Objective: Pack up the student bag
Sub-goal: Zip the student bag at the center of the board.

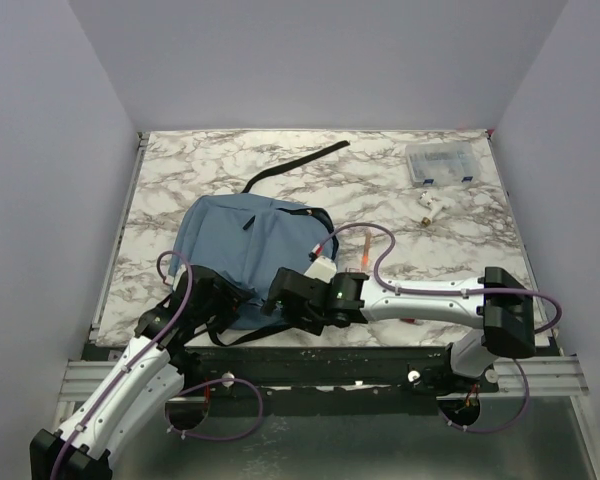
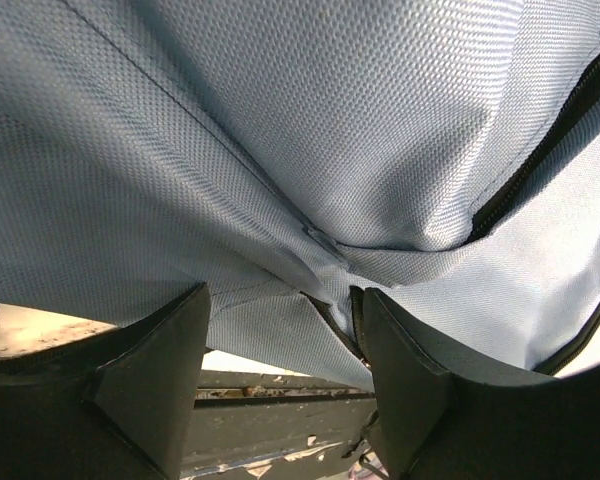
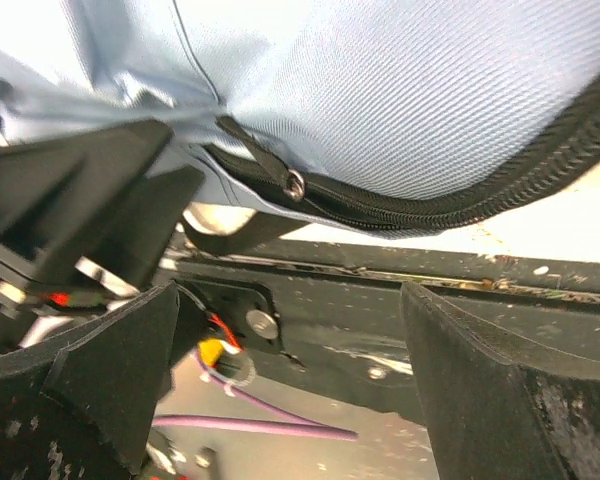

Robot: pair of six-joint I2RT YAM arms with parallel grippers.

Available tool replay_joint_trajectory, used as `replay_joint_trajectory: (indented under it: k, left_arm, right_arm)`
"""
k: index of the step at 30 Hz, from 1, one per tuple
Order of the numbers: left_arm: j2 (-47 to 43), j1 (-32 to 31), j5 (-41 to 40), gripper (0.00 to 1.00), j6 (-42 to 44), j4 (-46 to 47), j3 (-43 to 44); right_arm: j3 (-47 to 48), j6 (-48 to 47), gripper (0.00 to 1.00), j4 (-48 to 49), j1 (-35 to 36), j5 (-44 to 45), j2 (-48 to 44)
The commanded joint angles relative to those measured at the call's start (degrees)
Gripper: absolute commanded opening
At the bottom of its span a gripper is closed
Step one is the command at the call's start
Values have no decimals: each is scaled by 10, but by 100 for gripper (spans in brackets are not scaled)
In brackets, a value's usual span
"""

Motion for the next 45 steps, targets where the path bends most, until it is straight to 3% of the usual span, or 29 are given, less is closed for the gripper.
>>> replay_joint_trajectory:
  k: [1, 4, 10, 13, 19, 20, 26, 30, 34, 38, 40, 45]
  left_arm:
    - [-1, 4, 21, 65, -9, -8, -6]
    - [9, 4, 33, 64, -13, -24, -1]
    - [36, 5, 41, 63, -12, -63, 12]
    - [41, 6, 50, 63, -14, -69, 14]
    - [43, 12, 60, 63, -20, -58, 12]
    - [43, 14, 60, 63, -20, -55, 11]
    - [48, 24, 106, 65, -36, 2, -16]
    - [65, 30, 136, 64, -45, 62, -46]
    - [78, 40, 171, 52, -52, 143, -83]
    - [73, 48, 181, 39, -47, 207, -119]
    - [66, 52, 185, 29, -49, 232, -139]
    - [45, 61, 196, 18, -50, 258, -169]
  right_arm:
    - [36, 157, 92, -121, -5, 71, 20]
    - [27, 237, 86, -143, -12, 80, 27]
    - [6, 267, 77, -105, -27, 58, 41]
    - [6, 257, 59, -92, -28, 56, 46]
    - [-28, 210, 5, -52, -28, 20, 53]
    - [-41, 203, 1, -39, -27, 12, 54]
    - [-103, 98, 0, 86, -28, 13, 45]
    - [-164, 9, 0, 238, -27, 24, 26]
    - [-191, -48, 0, 314, -27, 6, 14]
    - [-177, -102, 0, 295, -27, -10, 9]
    - [-177, -134, 7, 285, -26, -18, -1]
    - [-158, -238, 47, 210, -17, -26, -51]
